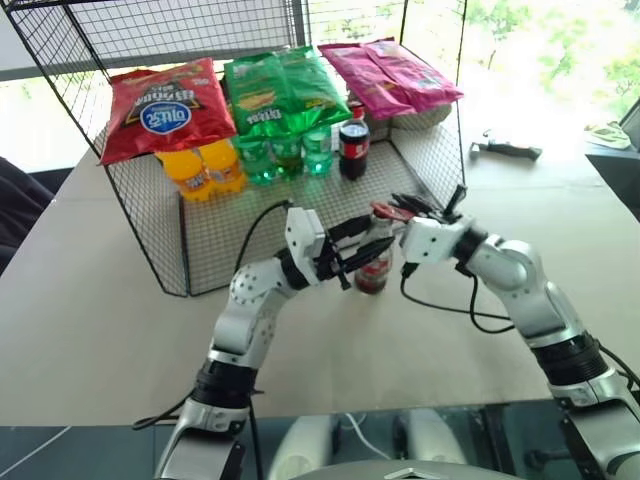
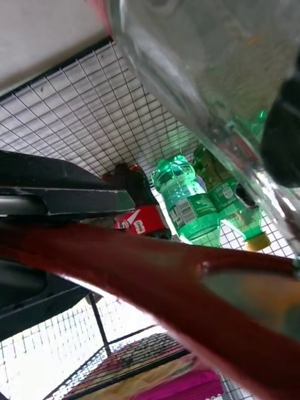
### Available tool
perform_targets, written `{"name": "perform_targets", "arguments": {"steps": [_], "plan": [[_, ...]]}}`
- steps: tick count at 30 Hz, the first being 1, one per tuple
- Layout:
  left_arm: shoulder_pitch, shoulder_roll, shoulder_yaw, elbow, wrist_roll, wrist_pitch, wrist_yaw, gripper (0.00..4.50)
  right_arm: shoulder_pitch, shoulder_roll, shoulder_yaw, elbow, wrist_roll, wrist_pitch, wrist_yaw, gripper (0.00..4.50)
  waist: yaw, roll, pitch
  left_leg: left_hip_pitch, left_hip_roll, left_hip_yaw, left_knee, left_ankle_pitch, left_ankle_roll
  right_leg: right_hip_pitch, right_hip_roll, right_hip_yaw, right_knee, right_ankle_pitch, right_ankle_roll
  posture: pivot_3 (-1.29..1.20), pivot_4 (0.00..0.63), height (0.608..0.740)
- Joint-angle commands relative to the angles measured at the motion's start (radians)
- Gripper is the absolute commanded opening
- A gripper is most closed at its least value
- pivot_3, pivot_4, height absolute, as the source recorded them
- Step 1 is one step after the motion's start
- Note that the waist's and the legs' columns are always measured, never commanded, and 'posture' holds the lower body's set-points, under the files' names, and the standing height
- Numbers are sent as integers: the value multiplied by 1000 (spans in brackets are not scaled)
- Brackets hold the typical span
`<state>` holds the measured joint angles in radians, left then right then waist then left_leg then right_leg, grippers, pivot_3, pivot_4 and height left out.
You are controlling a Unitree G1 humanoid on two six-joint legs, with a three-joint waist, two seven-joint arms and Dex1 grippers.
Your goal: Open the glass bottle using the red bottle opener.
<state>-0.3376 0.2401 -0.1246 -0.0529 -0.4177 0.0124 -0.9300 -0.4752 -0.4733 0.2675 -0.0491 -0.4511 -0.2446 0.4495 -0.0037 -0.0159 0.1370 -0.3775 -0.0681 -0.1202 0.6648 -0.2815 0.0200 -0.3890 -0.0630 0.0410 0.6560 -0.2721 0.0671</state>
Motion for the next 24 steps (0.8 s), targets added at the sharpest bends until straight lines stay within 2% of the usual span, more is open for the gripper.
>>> {"name": "perform_targets", "arguments": {"steps": [1,9,24], "plan": [[-4,-11,-23,23,24,12,15,1941,-30,-1,55,-8,-70,-90,-32,0,0,0,0,0,0,0,0,0,0,0,0,0,0,0,0,0,150,740],[-6,-17,-23,27,26,11,15,1941,-40,-13,46,27,-104,-158,-89,0,0,0,0,0,0,0,0,0,0,0,0,0,0,0,0,0,150,740],[-14,-24,-30,40,27,9,14,1941,-177,-78,-35,35,-108,-207,-124,0,-3,1,0,-1,0,0,-1,0,0,0,0,0,-1,0,0,0,150,740]]}}
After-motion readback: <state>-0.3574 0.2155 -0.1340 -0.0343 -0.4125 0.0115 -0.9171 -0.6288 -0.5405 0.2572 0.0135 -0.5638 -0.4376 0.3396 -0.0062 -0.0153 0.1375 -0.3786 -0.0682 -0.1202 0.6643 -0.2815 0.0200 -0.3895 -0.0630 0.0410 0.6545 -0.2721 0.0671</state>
